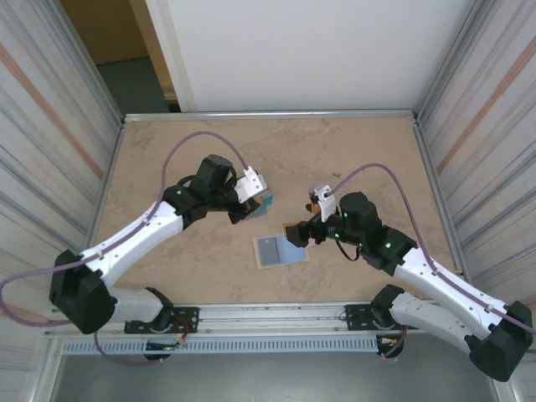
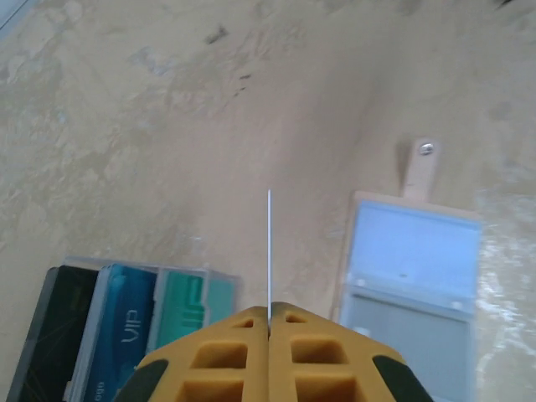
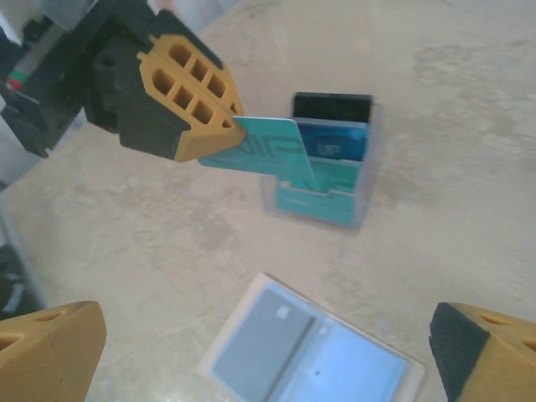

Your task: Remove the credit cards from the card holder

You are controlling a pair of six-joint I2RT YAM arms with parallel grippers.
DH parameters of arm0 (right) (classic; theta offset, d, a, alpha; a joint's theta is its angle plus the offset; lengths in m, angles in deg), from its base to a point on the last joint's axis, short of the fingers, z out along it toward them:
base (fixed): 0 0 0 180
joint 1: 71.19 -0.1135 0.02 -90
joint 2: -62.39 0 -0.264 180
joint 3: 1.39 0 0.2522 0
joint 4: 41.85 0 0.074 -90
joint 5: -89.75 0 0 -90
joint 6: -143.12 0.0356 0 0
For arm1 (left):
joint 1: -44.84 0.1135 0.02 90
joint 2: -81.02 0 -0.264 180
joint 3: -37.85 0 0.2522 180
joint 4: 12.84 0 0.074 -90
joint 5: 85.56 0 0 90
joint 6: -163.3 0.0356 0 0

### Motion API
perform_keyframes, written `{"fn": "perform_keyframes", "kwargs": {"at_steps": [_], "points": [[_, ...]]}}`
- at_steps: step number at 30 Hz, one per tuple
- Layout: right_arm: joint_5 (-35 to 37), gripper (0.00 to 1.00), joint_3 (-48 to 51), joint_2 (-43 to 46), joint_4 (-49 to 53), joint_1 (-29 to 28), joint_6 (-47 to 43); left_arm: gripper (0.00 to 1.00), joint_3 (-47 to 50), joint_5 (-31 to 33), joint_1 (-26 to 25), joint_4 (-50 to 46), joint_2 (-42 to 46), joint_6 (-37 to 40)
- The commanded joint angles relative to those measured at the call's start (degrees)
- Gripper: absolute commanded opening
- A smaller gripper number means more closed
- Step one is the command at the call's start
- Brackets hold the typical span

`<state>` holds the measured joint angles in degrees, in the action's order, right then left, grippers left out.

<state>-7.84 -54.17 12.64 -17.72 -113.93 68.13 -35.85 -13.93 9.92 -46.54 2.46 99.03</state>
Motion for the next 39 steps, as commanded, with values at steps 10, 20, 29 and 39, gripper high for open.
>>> {"fn": "perform_keyframes", "kwargs": {"at_steps": [10,20,29,39], "points": [[14.1,0.99,-4.0,-4.0,4.7,1.4,7.9,0.00,-2.4,-2.2,5.7,5.1,-11.8,4.5],[13.9,0.99,-3.1,-2.9,4.4,2.5,8.9,0.00,-3.1,-0.8,6.2,5.1,-15.4,5.6],[13.3,0.99,-2.5,-2.7,4.2,3.0,9.4,0.00,-3.5,-0.2,7.1,5.3,-17.1,6.0],[13.0,0.99,-2.1,-2.3,4.0,3.2,9.5,0.00,-4.2,-1.1,7.4,5.3,-19.2,7.2]]}}
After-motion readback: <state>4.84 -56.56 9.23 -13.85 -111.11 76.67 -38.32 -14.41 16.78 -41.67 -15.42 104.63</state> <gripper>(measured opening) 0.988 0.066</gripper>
